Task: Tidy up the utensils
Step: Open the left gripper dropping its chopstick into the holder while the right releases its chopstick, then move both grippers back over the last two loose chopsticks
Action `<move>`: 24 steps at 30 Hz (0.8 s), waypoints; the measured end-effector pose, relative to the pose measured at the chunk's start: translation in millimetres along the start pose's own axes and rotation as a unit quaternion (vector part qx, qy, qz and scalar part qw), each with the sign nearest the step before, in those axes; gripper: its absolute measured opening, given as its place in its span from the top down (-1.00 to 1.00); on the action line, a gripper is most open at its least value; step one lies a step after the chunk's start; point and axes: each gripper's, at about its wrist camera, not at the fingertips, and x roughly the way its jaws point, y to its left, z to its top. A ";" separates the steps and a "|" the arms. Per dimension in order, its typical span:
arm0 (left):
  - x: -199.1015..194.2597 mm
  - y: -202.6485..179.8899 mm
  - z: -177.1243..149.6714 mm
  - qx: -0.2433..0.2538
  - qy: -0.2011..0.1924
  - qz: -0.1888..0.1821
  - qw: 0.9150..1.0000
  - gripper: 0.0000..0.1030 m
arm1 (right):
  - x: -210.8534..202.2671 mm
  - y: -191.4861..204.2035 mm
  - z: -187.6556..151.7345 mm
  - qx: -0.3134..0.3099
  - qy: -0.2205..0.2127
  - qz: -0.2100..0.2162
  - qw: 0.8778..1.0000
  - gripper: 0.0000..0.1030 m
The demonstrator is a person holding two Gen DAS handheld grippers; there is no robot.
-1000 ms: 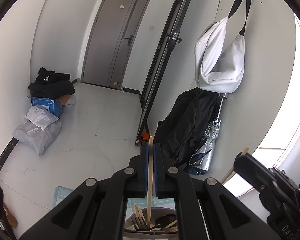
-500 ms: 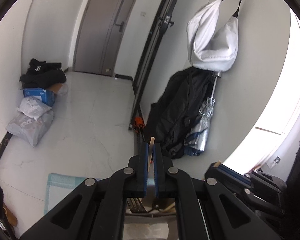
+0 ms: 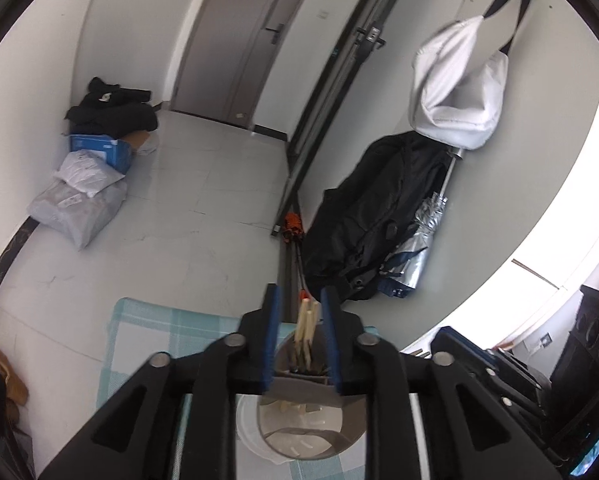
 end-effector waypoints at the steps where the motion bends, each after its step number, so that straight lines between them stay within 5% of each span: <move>1: -3.7 1.3 -0.7 -0.005 -0.004 0.004 1.000 0.35 | -4.0 1.9 -0.4 0.001 -0.003 -0.002 1.000 0.73; 5: -23.5 2.5 -5.0 -0.021 -0.023 0.024 0.999 -0.04 | -22.4 8.8 -0.4 -0.001 -0.018 -0.008 1.000 0.57; 24: -100.2 -18.4 -49.4 -0.009 -0.071 0.082 0.994 -0.72 | -91.9 47.3 -30.0 -0.004 -0.058 -0.024 0.998 -0.28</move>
